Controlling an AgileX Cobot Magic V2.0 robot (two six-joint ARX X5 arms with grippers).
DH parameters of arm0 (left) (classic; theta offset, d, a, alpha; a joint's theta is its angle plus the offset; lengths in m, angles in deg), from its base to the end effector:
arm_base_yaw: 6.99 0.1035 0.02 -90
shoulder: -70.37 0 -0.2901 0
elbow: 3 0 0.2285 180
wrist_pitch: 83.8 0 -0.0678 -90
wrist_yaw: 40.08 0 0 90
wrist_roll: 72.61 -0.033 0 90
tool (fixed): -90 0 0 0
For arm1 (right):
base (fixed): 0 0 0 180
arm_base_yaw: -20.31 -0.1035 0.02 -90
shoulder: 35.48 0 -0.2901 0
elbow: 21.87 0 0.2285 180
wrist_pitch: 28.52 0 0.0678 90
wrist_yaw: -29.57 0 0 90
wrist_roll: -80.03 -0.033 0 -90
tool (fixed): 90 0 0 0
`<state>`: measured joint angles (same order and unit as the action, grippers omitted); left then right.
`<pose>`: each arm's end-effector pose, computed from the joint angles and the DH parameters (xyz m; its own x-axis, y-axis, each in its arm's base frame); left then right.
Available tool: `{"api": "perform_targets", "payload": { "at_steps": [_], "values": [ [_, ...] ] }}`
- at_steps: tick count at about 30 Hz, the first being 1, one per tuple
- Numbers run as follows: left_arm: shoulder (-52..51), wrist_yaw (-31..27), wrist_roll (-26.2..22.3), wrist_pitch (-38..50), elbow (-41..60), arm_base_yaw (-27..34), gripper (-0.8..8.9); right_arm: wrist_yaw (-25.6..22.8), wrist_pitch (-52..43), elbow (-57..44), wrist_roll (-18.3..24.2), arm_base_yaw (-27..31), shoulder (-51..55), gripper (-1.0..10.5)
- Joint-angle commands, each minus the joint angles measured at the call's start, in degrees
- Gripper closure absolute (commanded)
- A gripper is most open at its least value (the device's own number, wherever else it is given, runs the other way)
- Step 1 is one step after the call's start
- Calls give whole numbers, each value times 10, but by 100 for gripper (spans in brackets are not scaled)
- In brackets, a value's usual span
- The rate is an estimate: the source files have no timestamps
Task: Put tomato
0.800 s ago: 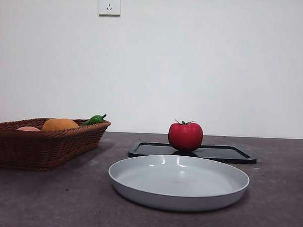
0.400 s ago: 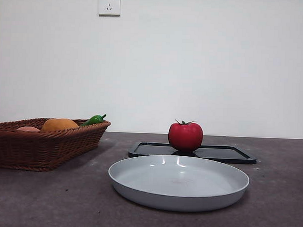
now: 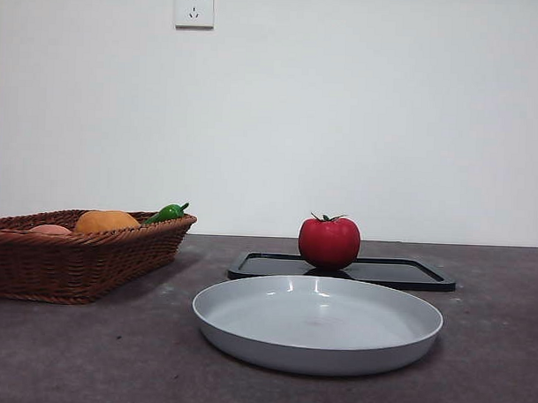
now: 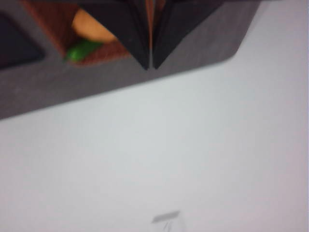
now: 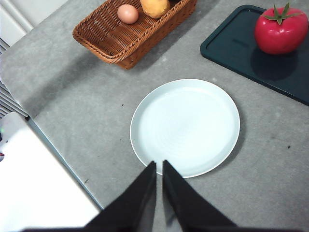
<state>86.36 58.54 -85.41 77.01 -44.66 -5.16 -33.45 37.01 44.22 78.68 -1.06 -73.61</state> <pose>0.0470 -0.0034 0.2937 0.9867 -0.1184 0.1116 0.0894 0.9675 0.2366 0.0604 0.0397 0.3305 0.4925 0.6799 -0.5434 -0.6460 0.7039 0.2952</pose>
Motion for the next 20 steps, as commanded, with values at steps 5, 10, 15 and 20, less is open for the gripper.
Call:
{"api": "perform_targets", "payload": {
  "at_steps": [5,10,15,20],
  "values": [
    [-71,-17,2,9,127,8,805,0,-6,5,-1,-3,-3,936],
    [-108,-17,5,4,190,8,805,0,-6,5,-1,-3,-3,936],
    [-132,-17,4,2,228,8,805,0,-6,5,-1,-3,-3,936],
    [-159,-17,4,-32,254,8,805,0,-6,5,-1,-3,-3,936]
  ]
}}
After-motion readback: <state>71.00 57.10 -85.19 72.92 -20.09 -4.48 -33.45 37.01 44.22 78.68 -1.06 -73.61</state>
